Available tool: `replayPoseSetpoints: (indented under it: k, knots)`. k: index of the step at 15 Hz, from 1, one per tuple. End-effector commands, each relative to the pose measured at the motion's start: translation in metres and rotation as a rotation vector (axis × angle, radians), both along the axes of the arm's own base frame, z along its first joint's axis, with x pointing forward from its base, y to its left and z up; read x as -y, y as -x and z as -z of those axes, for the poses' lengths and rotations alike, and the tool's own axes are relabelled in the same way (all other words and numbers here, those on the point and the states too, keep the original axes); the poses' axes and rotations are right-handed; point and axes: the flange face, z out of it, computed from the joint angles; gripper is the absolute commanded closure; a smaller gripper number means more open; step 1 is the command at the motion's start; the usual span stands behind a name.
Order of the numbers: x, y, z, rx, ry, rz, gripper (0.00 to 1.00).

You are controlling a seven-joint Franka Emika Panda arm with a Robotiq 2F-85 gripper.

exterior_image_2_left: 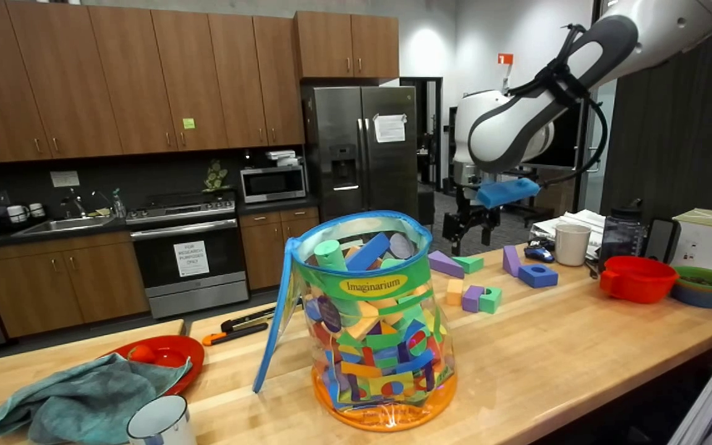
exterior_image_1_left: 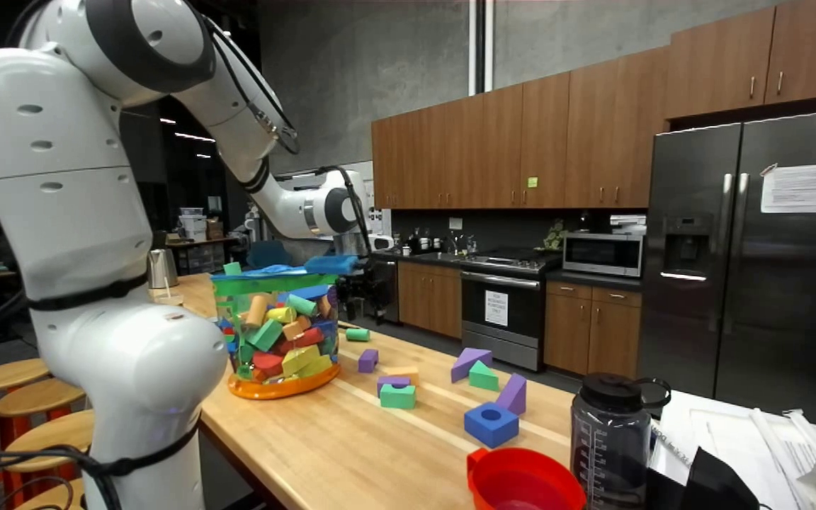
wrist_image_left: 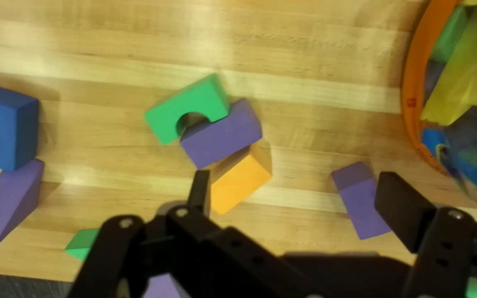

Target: Put the purple block to the right into the bag

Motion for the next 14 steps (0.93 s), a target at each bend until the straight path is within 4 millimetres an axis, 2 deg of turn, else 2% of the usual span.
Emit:
replayPoseSetpoints:
  k: [1,4,5,6,10,13,14]
  knots:
    - [-0.028,0.061,0.025,0.142,-0.07,0.026,0.0]
    - [-0.043,0.101,0.049,0.243,-0.107,0.049,0.0]
    - [-0.059,0.069,0.04,0.258,-0.117,0.05,0.0]
    - [-0.061,0.078,0.043,0.282,-0.115,0.047,0.0]
    - [-0.068,0.071,0.021,0.386,-0.084,0.05,0.0]
    - [-0.058,0.066,0.009,0.415,-0.029,0.077,0.0]
    - [-0.05,0.077,0.011,0.426,-0.016,0.088,0.0]
